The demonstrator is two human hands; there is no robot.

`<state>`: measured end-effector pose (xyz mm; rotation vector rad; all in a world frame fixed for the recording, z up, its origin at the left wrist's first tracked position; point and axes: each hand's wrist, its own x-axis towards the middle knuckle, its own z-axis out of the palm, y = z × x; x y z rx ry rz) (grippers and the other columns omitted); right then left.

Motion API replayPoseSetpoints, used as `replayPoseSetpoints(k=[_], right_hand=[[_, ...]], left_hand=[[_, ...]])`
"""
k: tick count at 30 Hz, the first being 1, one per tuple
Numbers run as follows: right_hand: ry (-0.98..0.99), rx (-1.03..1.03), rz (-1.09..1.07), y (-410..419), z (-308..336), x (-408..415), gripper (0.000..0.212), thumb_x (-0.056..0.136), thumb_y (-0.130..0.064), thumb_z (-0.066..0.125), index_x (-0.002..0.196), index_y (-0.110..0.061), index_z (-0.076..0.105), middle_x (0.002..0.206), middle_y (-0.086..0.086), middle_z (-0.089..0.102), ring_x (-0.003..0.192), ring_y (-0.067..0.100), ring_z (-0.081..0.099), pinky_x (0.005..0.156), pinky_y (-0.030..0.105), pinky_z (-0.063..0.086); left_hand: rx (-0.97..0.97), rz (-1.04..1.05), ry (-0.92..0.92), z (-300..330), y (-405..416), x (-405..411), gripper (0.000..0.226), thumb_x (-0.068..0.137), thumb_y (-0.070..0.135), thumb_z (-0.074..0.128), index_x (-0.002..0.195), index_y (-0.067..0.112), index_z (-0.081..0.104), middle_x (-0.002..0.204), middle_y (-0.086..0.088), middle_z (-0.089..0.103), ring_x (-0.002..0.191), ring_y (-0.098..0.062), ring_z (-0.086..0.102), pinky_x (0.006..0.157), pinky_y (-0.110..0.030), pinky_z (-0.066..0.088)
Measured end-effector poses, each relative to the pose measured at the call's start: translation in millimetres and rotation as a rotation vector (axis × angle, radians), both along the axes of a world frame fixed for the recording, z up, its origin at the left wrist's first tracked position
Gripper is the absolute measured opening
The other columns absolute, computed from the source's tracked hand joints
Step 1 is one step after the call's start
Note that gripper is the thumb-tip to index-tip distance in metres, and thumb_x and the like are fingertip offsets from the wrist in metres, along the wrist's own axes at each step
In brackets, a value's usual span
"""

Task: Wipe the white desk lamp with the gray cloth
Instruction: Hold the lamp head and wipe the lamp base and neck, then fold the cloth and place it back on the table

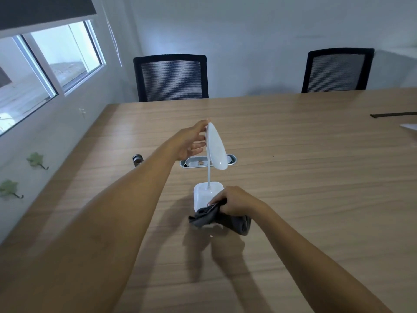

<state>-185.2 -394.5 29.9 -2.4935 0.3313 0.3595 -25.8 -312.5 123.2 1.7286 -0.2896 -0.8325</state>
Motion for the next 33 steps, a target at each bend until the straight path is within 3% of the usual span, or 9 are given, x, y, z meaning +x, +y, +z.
replayPoseSetpoints(k=[3,6,9,12,16,19,24,27,33], right_hand=[[-0.074,0.019,-0.030,-11,12,-4,0.046,0.071,-0.002,0.049,0.105,-0.024,0.072,0.111,0.003,0.073,0.104,0.023,0.061,0.093,0.036,0.051],[-0.067,0.052,-0.079,-20,16,-8,0.037,0.074,-0.010,0.060,0.110,-0.018,0.066,0.108,0.006,0.070,0.103,0.025,0.062,0.090,0.036,0.050],[-0.062,0.103,-0.148,-23,19,-11,0.033,0.071,-0.013,0.069,0.104,-0.015,0.066,0.093,0.003,0.066,0.097,0.025,0.065,0.084,0.033,0.052],[-0.052,0.089,-0.134,-18,22,-12,0.030,0.069,-0.015,0.073,0.099,-0.018,0.071,0.090,-0.001,0.066,0.091,0.020,0.064,0.080,0.030,0.050],[-0.054,0.125,-0.112,-7,24,-13,0.030,0.072,-0.012,0.072,0.101,-0.017,0.073,0.099,0.005,0.070,0.094,0.020,0.063,0.086,0.033,0.052],[-0.062,0.143,-0.079,2,27,-11,0.030,0.072,-0.010,0.071,0.102,-0.016,0.073,0.106,0.007,0.072,0.091,0.017,0.060,0.088,0.034,0.052],[-0.075,0.196,-0.066,15,29,-2,0.029,0.071,-0.009,0.071,0.099,-0.016,0.074,0.099,0.005,0.070,0.096,0.020,0.062,0.092,0.037,0.052],[-0.068,0.210,-0.019,29,30,6,0.029,0.072,-0.009,0.073,0.100,-0.013,0.073,0.097,0.005,0.069,0.091,0.017,0.060,0.087,0.032,0.050],[0.002,0.133,0.115,70,29,38,0.024,0.068,-0.010,0.075,0.090,-0.016,0.070,0.088,0.005,0.065,0.084,0.023,0.060,0.076,0.035,0.051]], left_hand=[[0.005,0.000,-0.016,0,2,0,0.036,0.084,0.060,0.056,0.098,0.027,0.064,0.125,-0.005,0.060,0.110,-0.019,0.059,0.100,-0.031,0.047],[0.038,0.024,-0.120,-3,9,-1,0.053,0.091,0.060,0.043,0.125,0.023,0.059,0.127,-0.005,0.056,0.118,-0.021,0.055,0.107,-0.039,0.043],[0.166,0.058,-0.273,-11,29,-10,0.034,0.097,0.043,0.039,0.113,0.019,0.057,0.109,-0.007,0.054,0.097,-0.023,0.051,0.090,-0.036,0.045],[0.445,-0.207,-0.418,-26,59,-15,0.020,0.091,0.026,0.057,0.109,0.017,0.061,0.107,-0.006,0.055,0.093,-0.021,0.052,0.079,-0.032,0.044],[0.698,-0.560,-0.393,-38,86,-32,0.081,0.071,0.027,0.082,0.142,0.030,0.044,0.140,-0.004,0.048,0.125,-0.021,0.051,0.100,-0.031,0.044],[0.729,-0.649,-0.445,-45,88,-42,0.095,0.060,0.036,0.088,0.143,0.038,0.041,0.143,-0.001,0.046,0.130,-0.020,0.049,0.107,-0.033,0.041],[0.696,-0.693,-0.513,-46,97,-49,0.050,0.065,0.035,0.084,0.112,0.023,0.071,0.104,0.003,0.072,0.100,-0.014,0.063,0.090,-0.028,0.049],[0.661,-0.580,-0.508,-49,111,-44,0.030,0.073,0.018,0.079,0.101,0.011,0.075,0.079,0.001,0.066,0.078,-0.014,0.059,0.067,-0.018,0.049],[0.698,-0.418,-0.400,-47,170,-23,0.032,0.077,0.019,0.077,0.106,0.005,0.075,0.088,-0.003,0.063,0.085,-0.016,0.060,0.072,-0.022,0.055]])
